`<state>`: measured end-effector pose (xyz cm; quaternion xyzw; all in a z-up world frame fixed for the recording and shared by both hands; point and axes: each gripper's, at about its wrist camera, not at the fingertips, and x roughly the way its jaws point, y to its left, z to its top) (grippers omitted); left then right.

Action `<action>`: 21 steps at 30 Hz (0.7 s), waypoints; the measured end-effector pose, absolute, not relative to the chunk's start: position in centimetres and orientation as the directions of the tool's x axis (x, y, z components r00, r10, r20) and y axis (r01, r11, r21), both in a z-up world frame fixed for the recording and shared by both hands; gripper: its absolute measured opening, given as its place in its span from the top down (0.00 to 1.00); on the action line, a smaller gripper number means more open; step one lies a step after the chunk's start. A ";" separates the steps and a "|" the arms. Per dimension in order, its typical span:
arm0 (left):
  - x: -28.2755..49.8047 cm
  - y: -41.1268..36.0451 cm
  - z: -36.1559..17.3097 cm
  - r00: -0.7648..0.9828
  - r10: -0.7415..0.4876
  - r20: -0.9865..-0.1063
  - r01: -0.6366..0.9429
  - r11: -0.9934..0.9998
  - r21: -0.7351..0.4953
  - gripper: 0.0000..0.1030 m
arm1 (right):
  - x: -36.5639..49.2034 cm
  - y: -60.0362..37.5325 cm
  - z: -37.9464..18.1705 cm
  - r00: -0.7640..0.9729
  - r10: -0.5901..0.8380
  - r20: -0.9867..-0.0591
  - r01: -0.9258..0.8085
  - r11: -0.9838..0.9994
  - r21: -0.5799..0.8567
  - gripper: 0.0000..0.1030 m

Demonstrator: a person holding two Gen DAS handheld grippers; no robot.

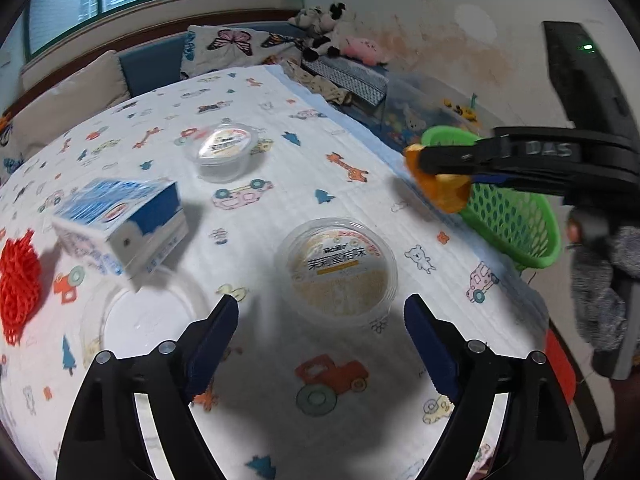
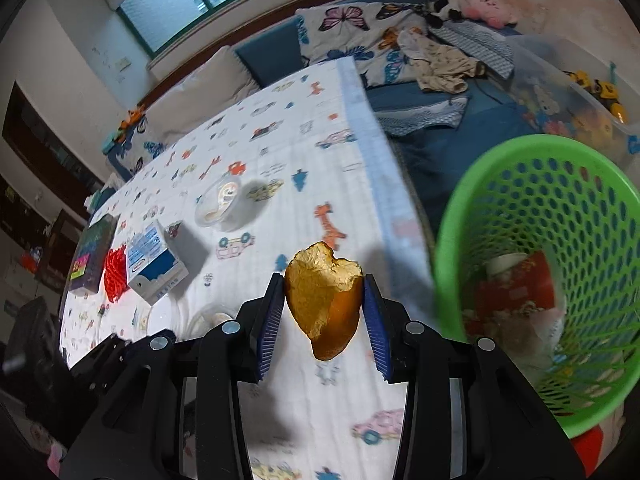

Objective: Collect trash
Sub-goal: 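Carry the bread into the basket with the right gripper while the left grasps the jelly cup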

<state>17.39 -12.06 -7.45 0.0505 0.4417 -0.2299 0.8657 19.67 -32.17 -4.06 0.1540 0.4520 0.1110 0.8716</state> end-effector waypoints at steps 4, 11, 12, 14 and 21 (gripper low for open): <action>18.1 -12.9 -8.1 0.498 -0.337 -0.799 0.449 0.888 -0.095 0.20 | 18.5 -34.0 -3.7 0.584 0.324 -0.744 -0.036 0.926 0.375 0.61; 18.8 -13.7 -8.7 0.502 -0.324 -0.802 0.453 0.888 -0.075 0.21 | 16.9 -37.3 -3.3 0.609 0.289 -0.739 0.010 0.928 0.372 0.61; 18.9 -13.8 -8.7 0.502 -0.327 -0.801 0.458 0.886 -0.074 0.25 | 16.7 -37.6 -3.3 0.611 0.284 -0.739 0.017 0.928 0.371 0.61; 18.9 -14.1 -8.7 0.500 -0.330 -0.800 0.466 0.882 -0.073 0.31 | 16.4 -38.6 -3.3 0.617 0.270 -0.739 0.035 0.929 0.368 0.61; 18.7 -14.5 -8.6 0.517 -0.330 -0.790 0.471 0.880 -0.059 0.38 | 15.1 -42.3 -3.6 0.632 0.212 -0.745 0.107 0.929 0.355 0.61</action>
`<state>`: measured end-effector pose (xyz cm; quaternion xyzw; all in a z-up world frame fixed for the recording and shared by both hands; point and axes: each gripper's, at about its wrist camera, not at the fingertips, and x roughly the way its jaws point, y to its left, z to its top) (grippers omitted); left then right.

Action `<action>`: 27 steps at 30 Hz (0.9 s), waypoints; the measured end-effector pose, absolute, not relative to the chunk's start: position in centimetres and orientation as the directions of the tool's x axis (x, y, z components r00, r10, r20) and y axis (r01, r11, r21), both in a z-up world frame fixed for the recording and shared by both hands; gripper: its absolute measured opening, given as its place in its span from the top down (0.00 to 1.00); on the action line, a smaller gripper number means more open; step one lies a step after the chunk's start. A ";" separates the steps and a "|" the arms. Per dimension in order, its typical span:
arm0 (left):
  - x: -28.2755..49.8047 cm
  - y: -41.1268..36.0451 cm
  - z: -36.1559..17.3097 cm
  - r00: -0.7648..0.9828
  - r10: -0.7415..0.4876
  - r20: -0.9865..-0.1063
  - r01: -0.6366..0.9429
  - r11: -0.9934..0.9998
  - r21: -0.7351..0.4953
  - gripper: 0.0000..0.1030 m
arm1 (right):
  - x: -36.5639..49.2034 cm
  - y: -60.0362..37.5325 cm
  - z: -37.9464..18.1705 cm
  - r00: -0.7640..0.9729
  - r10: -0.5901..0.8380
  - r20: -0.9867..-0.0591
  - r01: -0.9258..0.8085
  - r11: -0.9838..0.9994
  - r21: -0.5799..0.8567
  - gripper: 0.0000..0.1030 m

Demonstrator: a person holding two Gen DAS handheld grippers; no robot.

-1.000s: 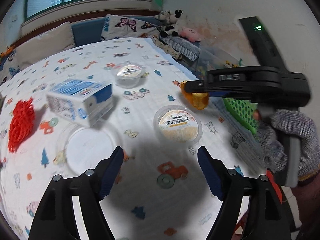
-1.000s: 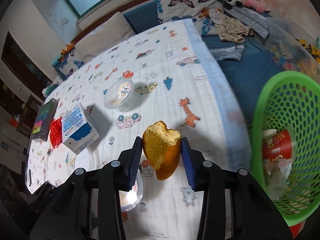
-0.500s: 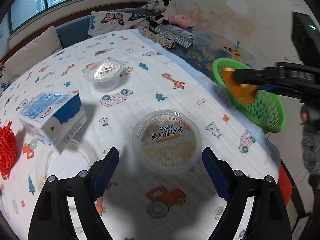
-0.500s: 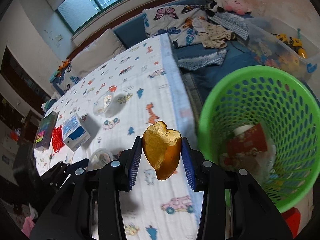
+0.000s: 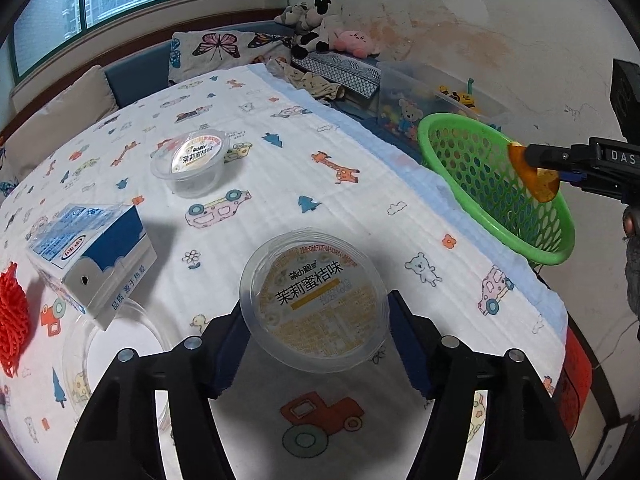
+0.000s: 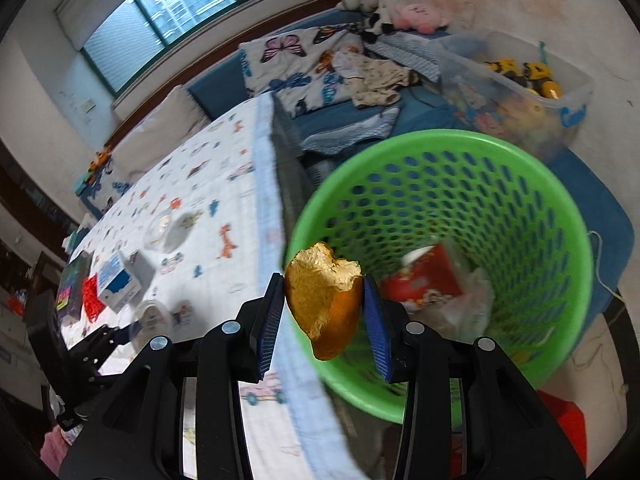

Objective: Collect trash
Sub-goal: 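Carry the bread into the basket with the right gripper while the left grasps the jelly cup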

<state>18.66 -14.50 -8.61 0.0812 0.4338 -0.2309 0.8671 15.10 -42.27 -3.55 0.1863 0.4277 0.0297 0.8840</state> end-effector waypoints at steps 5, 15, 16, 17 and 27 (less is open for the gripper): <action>18.3 -14.5 -7.7 0.530 -0.344 -0.775 0.470 0.880 -0.070 0.38 | 14.6 -45.1 -4.3 0.630 0.160 -0.760 0.167 0.928 0.333 0.61; 17.5 -17.0 -5.0 0.540 -0.399 -0.741 0.520 0.851 -0.079 0.38 | 14.8 -49.2 -5.6 0.630 0.036 -0.776 0.262 0.931 0.256 0.57; 17.5 -17.2 -4.8 0.539 -0.404 -0.740 0.524 0.848 -0.081 0.38 | 14.8 -49.6 -5.7 0.631 0.028 -0.775 0.269 0.930 0.252 0.54; 17.6 -17.6 -4.6 0.539 -0.406 -0.738 0.528 0.845 -0.079 0.38 | 14.8 -49.9 -5.8 0.633 0.018 -0.774 0.276 0.929 0.247 0.52; 18.5 -22.7 -3.3 0.507 -0.456 -0.732 0.585 0.805 -0.096 0.38 | 13.2 -51.7 -5.6 0.663 -0.001 -0.748 0.286 0.925 0.252 0.42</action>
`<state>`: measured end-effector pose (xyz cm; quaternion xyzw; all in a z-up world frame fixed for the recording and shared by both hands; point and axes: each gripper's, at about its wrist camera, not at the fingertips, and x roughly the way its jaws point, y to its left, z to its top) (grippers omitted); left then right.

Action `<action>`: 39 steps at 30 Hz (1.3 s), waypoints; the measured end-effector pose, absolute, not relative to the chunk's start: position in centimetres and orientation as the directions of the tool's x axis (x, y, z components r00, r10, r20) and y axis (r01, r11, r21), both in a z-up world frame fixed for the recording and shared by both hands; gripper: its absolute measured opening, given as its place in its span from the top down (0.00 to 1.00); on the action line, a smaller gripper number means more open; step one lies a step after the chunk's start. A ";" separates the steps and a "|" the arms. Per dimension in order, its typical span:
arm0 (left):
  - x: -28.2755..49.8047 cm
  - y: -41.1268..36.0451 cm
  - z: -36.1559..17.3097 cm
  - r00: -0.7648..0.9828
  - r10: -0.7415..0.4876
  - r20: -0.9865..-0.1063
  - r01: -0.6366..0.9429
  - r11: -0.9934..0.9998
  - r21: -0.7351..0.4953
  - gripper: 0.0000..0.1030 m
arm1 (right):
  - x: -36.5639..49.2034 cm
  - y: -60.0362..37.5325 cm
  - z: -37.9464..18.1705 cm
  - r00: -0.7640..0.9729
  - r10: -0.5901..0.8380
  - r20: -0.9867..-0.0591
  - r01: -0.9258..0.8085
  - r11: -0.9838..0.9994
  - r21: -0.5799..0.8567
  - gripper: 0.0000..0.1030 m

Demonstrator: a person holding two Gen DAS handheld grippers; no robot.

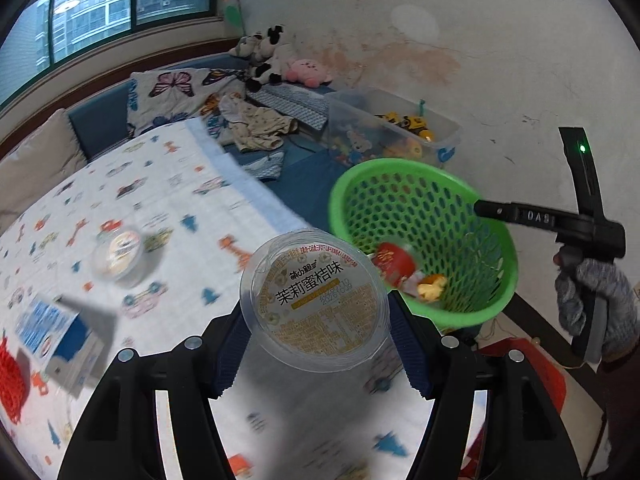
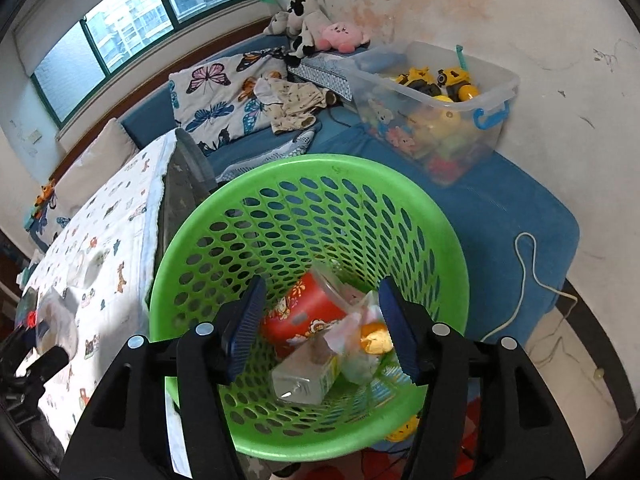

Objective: Collect trash
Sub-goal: 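Carry the bread into the basket with the right gripper while the left grasps the jelly cup, then move the jelly cup over the basket and open the left gripper, then grasp the clear round lid with the left gripper while the right reaches toward the milk carton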

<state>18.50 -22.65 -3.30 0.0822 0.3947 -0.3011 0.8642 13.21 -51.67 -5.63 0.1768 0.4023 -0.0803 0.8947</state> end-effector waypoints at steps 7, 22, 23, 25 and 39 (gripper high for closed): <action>19.1 -27.4 -3.6 0.454 -0.486 -0.747 0.633 0.766 -0.113 0.38 | 10.9 -52.7 -5.0 0.688 0.000 -0.726 0.285 0.919 0.271 0.40; 19.3 -35.4 -4.9 0.399 -0.476 -0.784 0.697 0.713 -0.078 0.37 | 6.8 -54.5 -5.3 0.714 0.013 -0.700 0.297 0.900 0.320 0.32; 19.3 -35.6 -4.9 0.396 -0.477 -0.785 0.698 0.711 -0.080 0.36 | 6.7 -54.5 -5.3 0.714 0.013 -0.700 0.298 0.899 0.321 0.32; 19.4 -36.0 -5.2 0.387 -0.479 -0.788 0.698 0.711 -0.089 0.28 | 6.4 -54.6 -5.4 0.717 0.015 -0.697 0.299 0.896 0.327 0.32; 18.1 -32.4 -4.6 0.437 -0.474 -0.764 0.653 0.752 -0.093 0.20 | 5.6 -53.4 -5.2 0.723 0.031 -0.690 0.283 0.898 0.337 0.31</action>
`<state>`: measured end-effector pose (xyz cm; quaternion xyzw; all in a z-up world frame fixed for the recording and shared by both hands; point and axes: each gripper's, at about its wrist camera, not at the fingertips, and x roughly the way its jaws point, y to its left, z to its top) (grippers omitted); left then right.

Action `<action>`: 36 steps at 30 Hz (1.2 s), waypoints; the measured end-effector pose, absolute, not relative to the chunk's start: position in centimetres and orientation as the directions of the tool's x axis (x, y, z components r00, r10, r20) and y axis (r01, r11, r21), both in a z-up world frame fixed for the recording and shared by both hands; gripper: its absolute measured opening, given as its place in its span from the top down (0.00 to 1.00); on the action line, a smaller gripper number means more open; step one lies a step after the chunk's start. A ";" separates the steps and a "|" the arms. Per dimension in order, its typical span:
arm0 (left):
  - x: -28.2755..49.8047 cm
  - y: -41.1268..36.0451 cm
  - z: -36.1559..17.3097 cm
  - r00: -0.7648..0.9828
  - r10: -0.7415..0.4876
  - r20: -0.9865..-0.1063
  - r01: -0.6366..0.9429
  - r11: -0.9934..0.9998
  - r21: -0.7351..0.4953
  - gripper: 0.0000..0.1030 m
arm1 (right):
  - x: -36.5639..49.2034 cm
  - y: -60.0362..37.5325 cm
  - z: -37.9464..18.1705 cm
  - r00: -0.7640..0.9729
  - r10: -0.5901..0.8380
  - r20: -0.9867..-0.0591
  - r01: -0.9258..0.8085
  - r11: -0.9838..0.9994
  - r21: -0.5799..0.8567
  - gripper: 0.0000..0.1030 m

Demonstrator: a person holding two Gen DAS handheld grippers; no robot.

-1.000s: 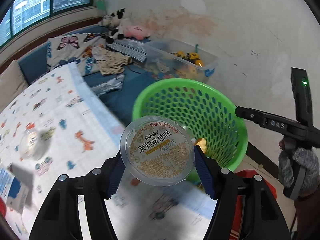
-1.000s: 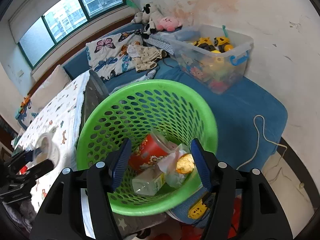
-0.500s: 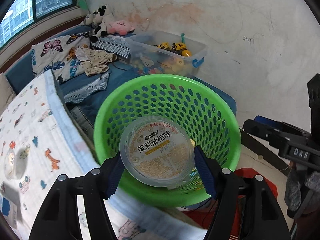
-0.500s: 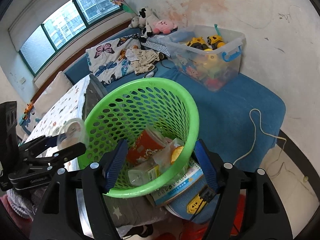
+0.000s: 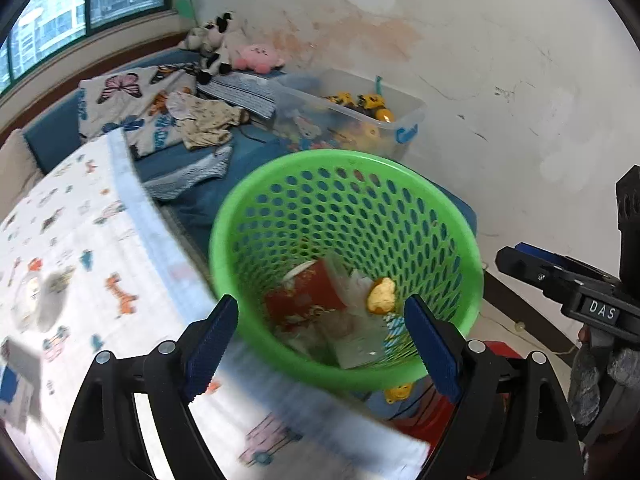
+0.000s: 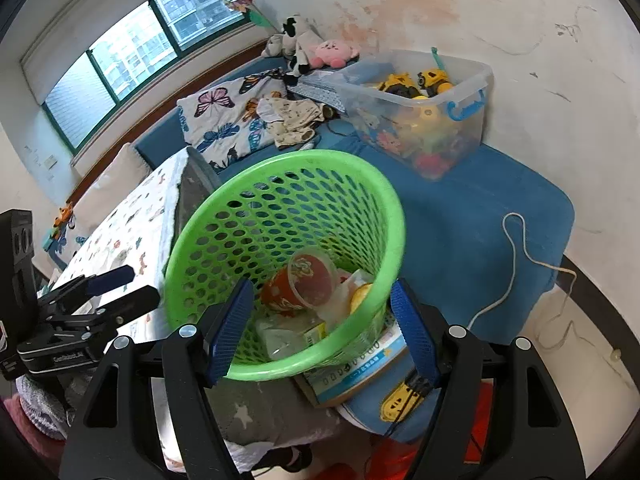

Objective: Collect trash
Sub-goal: 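Grasp the clear round lid with the left gripper while the right reaches toward the milk carton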

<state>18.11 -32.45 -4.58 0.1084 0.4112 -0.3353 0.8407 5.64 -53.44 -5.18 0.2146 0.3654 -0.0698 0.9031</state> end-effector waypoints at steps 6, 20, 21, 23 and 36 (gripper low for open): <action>17.1 -28.2 -3.6 0.483 -0.469 -0.740 0.598 0.794 -0.113 0.20 | 5.9 -51.5 -4.9 0.723 0.056 -0.688 0.245 0.911 0.332 0.29; 15.8 -16.5 -3.6 0.597 -0.348 -0.723 0.413 0.906 -0.095 0.20 | 8.9 -44.9 -4.3 0.708 0.157 -0.689 0.095 0.945 0.313 0.27; 15.7 -15.4 -3.8 0.605 -0.329 -0.725 0.392 0.916 -0.089 0.20 | 9.2 -44.4 -4.2 0.706 0.164 -0.688 0.083 0.947 0.311 0.26; 15.8 -13.6 -3.9 0.611 -0.314 -0.727 0.360 0.928 -0.098 0.20 | 9.6 -43.5 -4.1 0.704 0.177 -0.688 0.062 0.949 0.308 0.26; 17.1 -4.0 -6.3 0.624 -0.182 -0.760 0.221 0.974 -0.052 0.10 | 12.2 -38.0 -3.7 0.679 0.255 -0.689 -0.057 0.953 0.296 0.23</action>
